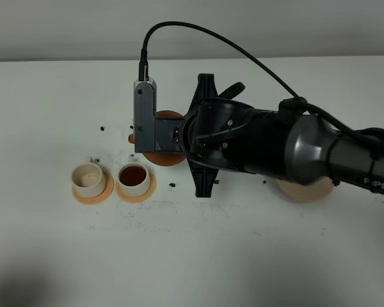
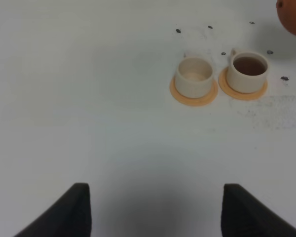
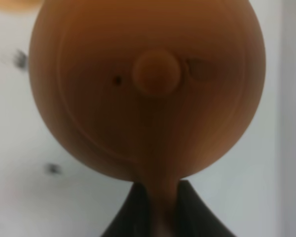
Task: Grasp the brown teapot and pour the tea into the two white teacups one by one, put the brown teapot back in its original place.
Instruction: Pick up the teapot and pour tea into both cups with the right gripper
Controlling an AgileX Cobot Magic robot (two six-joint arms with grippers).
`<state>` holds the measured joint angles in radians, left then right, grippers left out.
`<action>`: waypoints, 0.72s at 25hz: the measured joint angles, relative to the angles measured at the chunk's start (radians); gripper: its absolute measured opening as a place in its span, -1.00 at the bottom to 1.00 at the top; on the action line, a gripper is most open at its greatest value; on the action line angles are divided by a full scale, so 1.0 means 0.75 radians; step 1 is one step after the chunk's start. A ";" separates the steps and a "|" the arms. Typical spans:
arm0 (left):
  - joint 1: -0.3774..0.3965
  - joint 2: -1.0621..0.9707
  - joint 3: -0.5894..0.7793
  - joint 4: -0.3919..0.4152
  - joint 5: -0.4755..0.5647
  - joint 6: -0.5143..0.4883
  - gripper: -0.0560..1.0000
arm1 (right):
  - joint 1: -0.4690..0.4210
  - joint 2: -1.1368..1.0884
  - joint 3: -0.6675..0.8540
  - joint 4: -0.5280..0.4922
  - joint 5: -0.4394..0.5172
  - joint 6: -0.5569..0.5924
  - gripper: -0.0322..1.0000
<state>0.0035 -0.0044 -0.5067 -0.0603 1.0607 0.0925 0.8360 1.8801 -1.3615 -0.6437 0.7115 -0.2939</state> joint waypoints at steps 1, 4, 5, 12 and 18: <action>0.000 0.000 0.000 0.000 0.000 0.000 0.21 | 0.000 -0.019 0.000 0.072 0.003 0.006 -0.71; 0.000 0.000 0.000 0.000 0.000 0.000 0.21 | 0.000 -0.060 0.029 0.303 -0.005 0.018 -0.71; 0.000 0.000 0.000 0.000 0.000 0.000 0.21 | 0.000 -0.068 0.046 0.361 -0.009 0.020 -0.71; 0.000 0.000 0.000 0.000 0.000 0.000 0.21 | -0.029 -0.077 0.179 0.688 -0.120 0.023 -0.71; 0.000 0.000 0.000 0.000 0.000 0.000 0.21 | -0.055 -0.049 0.290 0.819 -0.236 0.024 -0.71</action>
<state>0.0035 -0.0044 -0.5067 -0.0603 1.0607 0.0925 0.7945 1.8431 -1.1437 -0.0296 0.5343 -0.2757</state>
